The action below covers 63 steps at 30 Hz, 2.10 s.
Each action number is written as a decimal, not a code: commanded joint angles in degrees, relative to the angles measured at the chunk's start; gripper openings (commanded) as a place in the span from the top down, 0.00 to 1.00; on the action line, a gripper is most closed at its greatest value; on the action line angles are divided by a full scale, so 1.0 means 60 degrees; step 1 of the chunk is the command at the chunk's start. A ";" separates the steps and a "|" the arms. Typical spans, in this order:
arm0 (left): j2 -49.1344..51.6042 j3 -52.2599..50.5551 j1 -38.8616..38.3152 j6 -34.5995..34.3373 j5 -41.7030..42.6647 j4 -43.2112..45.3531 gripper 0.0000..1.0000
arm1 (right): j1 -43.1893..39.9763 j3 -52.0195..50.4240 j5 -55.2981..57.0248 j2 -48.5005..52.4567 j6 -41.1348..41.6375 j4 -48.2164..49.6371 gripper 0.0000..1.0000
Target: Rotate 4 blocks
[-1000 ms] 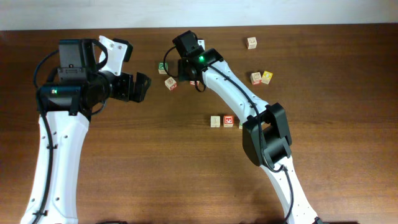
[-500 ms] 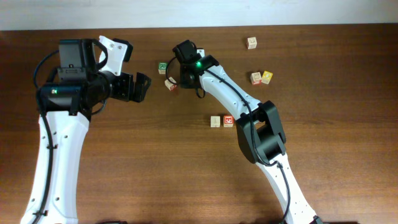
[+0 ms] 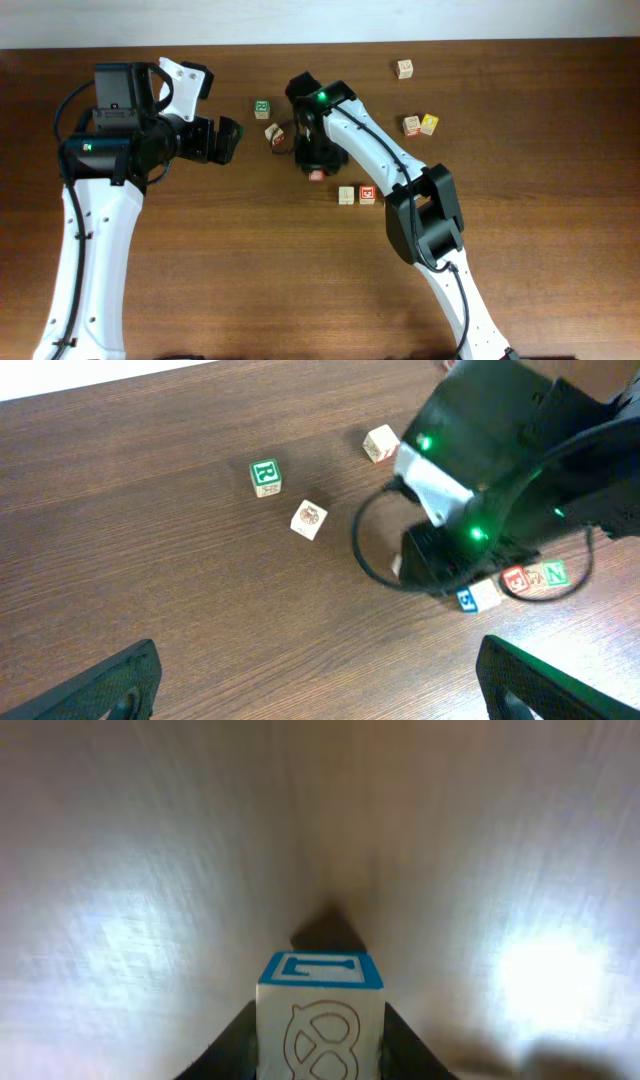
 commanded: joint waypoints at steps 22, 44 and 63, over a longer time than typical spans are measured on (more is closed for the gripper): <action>0.0051 0.0233 0.0058 0.0084 0.0142 -0.0011 0.01 | 0.0255 0.3810 0.0423 -0.0397 -0.0415 -0.3457 0.50; 0.0058 0.0233 0.0040 0.0080 0.1268 -0.0423 0.01 | -0.1457 0.1453 0.1679 -1.0575 -0.1716 -0.3453 0.40; 0.2761 0.0215 -0.0758 -0.3541 -0.2018 -0.1545 0.42 | -0.4084 -0.9577 -0.0160 -1.0123 -0.0583 0.1865 0.46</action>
